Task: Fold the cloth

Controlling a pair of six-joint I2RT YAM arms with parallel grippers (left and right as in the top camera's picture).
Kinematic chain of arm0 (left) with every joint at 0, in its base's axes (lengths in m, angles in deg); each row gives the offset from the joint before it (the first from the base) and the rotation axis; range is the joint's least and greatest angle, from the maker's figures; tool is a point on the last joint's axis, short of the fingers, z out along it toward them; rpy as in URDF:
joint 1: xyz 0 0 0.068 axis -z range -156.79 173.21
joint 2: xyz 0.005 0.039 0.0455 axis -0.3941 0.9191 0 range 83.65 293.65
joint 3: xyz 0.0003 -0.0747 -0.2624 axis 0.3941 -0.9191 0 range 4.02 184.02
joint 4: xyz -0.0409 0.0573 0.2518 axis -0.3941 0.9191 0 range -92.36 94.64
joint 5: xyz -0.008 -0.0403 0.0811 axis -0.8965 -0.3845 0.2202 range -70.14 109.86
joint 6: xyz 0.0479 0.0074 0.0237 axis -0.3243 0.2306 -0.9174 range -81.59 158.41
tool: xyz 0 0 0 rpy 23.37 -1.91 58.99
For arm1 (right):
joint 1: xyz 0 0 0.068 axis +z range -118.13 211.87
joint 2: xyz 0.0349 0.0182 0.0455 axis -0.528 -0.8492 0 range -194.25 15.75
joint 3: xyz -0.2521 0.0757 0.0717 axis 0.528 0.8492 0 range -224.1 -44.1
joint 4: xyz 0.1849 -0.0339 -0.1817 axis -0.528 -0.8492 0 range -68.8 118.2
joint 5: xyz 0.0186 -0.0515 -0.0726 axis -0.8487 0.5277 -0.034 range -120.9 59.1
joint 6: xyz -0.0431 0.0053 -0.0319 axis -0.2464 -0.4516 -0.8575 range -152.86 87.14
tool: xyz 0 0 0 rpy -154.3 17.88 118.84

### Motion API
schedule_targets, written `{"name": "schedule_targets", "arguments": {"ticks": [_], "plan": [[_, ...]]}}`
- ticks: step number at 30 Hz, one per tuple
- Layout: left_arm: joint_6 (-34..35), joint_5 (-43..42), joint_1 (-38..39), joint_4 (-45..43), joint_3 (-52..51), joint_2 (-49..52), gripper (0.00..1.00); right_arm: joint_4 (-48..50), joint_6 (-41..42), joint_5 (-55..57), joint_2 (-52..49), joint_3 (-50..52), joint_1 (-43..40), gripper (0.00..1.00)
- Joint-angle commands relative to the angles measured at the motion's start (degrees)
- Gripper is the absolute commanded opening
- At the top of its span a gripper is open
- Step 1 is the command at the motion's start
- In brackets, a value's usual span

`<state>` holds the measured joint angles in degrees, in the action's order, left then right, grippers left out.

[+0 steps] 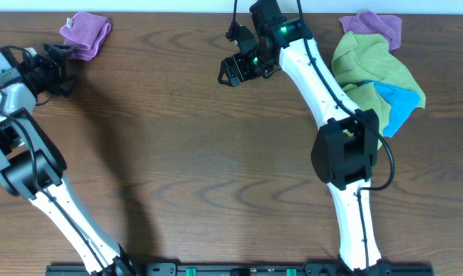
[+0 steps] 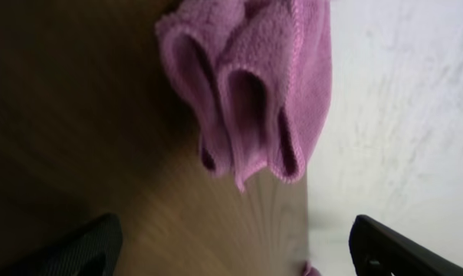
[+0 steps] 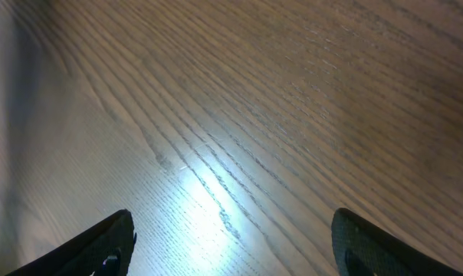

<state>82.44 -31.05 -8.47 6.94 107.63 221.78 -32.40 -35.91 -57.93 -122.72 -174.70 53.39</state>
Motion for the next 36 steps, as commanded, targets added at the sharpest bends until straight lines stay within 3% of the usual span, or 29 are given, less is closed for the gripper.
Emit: {"name": "schedule_targets", "arguments": {"ticks": [1,6,10,14,21,26,32,36], "plan": [[-12.0,3.6,0.0,4.0,0.1,-9.9,0.96,-0.1,0.9,-0.6,1.4,-1.8,0.4,0.86],[-25.9,15.0,1.6,19.1,0.1,-22.3,0.96,-2.4,2.4,0.3,1.4,-8.8,-1.3,0.99],[-34.4,22.1,4.9,30.5,0.1,-31.9,0.96,-11.9,2.1,7.5,1.4,-17.3,-3.2,0.99],[-36.9,27.7,9.8,38.2,0.1,-39.7,0.96,-21.8,0.2,12.0,2.7,-25.7,-4.5,0.99],[-38.5,32.4,20.2,47.7,-0.9,-54.3,0.96,-30.7,-1.8,17.8,16.2,-26.2,-5.2,0.99],[-39.8,42.1,29.0,46.1,-14.1,-73.5,0.95,-36.7,-1.7,19.0,26.6,-23.9,-2.6,0.99],[-39.8,41.3,30.2,43.6,-27.4,-86.5,0.95,-36.6,3.9,34.2,41.6,-13.0,1.7,0.99],[-39.9,36.2,30.2,43.7,-30.2,-89.9,0.95,-33.6,5.3,39.8,56.3,1.9,3.2,0.99]]}}
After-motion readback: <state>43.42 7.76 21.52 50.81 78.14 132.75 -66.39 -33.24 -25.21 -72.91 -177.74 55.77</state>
